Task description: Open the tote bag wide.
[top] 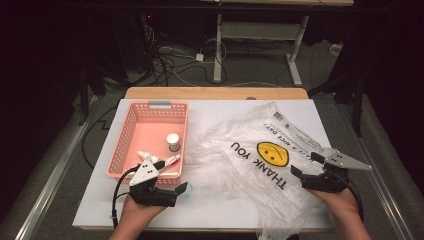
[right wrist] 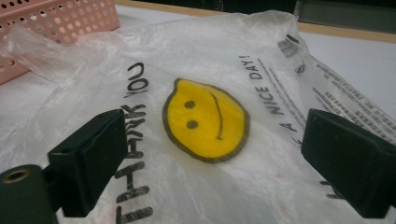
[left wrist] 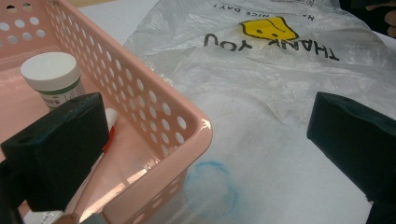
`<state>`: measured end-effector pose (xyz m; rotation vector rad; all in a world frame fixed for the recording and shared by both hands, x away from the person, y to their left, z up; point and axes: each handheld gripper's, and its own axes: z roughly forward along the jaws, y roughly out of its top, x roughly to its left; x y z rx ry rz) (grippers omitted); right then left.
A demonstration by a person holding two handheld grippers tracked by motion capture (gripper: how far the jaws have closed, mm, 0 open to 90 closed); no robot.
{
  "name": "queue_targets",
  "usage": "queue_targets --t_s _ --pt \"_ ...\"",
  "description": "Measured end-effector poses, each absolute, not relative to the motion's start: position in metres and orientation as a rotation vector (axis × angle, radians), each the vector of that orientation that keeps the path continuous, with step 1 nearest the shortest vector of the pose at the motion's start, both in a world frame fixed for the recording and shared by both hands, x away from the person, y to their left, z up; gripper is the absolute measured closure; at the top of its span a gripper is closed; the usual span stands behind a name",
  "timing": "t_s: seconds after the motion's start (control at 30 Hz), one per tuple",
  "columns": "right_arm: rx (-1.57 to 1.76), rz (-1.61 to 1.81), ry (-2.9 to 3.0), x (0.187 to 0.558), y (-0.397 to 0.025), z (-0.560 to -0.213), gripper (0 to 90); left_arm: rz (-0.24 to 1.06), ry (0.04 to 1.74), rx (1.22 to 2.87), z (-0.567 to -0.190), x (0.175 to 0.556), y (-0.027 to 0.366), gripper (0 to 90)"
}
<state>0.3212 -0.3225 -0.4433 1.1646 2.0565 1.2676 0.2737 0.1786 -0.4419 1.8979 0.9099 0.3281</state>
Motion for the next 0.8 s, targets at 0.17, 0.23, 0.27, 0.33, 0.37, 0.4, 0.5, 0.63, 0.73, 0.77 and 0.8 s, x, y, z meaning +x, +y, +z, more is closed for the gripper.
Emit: queue_targets --t_s 0.17,0.23,0.27,0.33,0.37,0.4,0.5,0.63,0.73,0.77,0.8 --pt "1.139 1.288 2.054 0.322 -0.307 -0.443 0.6 0.3 0.905 1.897 -0.44 0.274 0.179 0.0" --pt "1.127 1.29 2.065 0.322 -0.301 -0.442 0.6 0.298 0.911 1.896 -0.44 0.274 0.18 0.0" --pt "1.12 1.289 2.074 0.323 -0.298 -0.442 0.6 0.297 0.913 1.894 -0.439 0.274 0.18 0.0" --pt "1.103 1.29 2.085 0.324 -0.292 -0.441 0.6 0.297 0.917 1.896 -0.439 0.274 0.181 0.0" --pt "1.098 1.289 2.093 0.324 -0.288 -0.441 0.6 0.297 0.925 1.889 -0.439 0.274 0.181 0.0" --pt "1.093 1.287 2.098 0.325 -0.285 -0.44 0.6 0.297 0.928 1.879 -0.438 0.274 0.182 0.0" --pt "1.07 1.282 2.118 0.327 -0.274 -0.439 0.6 0.312 0.929 1.873 -0.438 0.273 0.184 0.0" --pt "1.044 1.275 2.14 0.331 -0.26 -0.437 0.6 0.319 0.931 1.867 -0.438 0.274 0.186 0.0" --pt "1.021 1.274 2.164 0.333 -0.249 -0.437 0.6 0.324 0.926 1.869 -0.438 0.273 0.185 0.0" --pt "1.011 1.27 2.173 0.334 -0.245 -0.436 0.6 0.324 0.923 1.87 -0.438 0.273 0.185 0.0" --pt "1.002 1.27 2.18 0.335 -0.241 -0.436 0.7 0.324 0.921 1.87 -0.438 0.273 0.184 0.0"
